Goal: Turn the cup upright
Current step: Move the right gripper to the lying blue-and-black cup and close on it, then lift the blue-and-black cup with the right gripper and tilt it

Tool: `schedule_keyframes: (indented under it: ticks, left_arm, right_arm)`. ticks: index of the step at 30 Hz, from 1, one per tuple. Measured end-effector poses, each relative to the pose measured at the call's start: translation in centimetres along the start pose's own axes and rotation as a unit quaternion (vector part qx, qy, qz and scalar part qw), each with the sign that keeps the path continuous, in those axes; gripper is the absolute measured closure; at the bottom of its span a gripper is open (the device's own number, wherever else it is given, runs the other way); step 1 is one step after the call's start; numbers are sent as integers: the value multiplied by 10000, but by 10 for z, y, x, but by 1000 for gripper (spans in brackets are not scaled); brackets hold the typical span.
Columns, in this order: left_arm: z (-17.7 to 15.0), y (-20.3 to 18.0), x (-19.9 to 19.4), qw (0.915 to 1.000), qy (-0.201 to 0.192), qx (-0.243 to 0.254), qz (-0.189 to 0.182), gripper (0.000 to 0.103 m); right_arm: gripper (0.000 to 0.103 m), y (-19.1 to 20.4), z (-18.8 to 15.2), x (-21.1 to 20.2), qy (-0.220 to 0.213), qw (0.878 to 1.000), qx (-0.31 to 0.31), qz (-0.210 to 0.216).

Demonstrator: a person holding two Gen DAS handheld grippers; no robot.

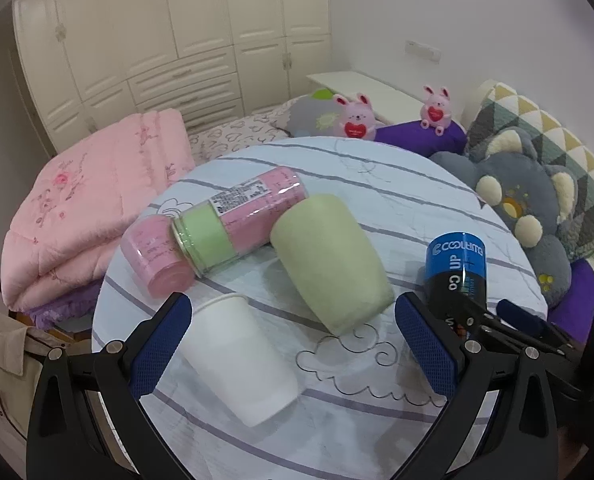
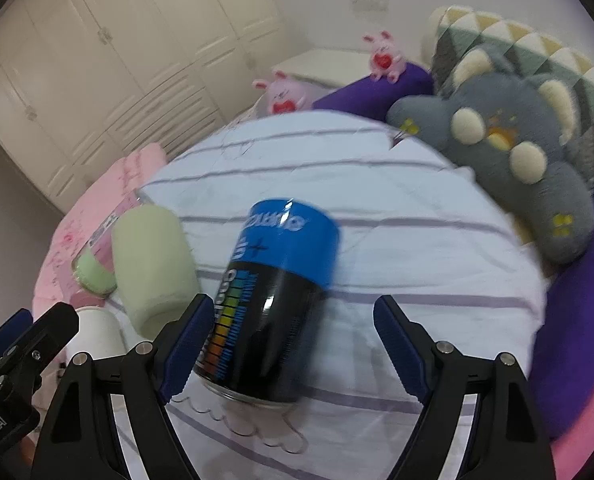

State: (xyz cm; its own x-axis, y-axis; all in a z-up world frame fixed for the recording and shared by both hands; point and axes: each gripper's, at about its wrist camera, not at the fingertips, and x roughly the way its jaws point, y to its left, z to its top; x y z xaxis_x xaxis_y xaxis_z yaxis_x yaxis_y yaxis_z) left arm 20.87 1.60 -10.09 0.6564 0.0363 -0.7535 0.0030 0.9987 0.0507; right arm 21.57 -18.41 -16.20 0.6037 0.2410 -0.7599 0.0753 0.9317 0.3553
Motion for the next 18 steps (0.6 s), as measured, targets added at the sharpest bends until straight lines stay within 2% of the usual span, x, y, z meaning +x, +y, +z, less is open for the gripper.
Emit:
schedule_keyframes:
  ticks: [15, 18]
  left_arm:
    - [-4, 16, -5, 9999, 13, -102, 81, 0]
    - [-6, 20, -9, 9999, -8, -129, 79, 0]
  right_arm:
    - [21, 6, -3, 35, 739, 9943, 87, 764]
    - [33, 7, -3, 31, 754, 9932, 40, 884]
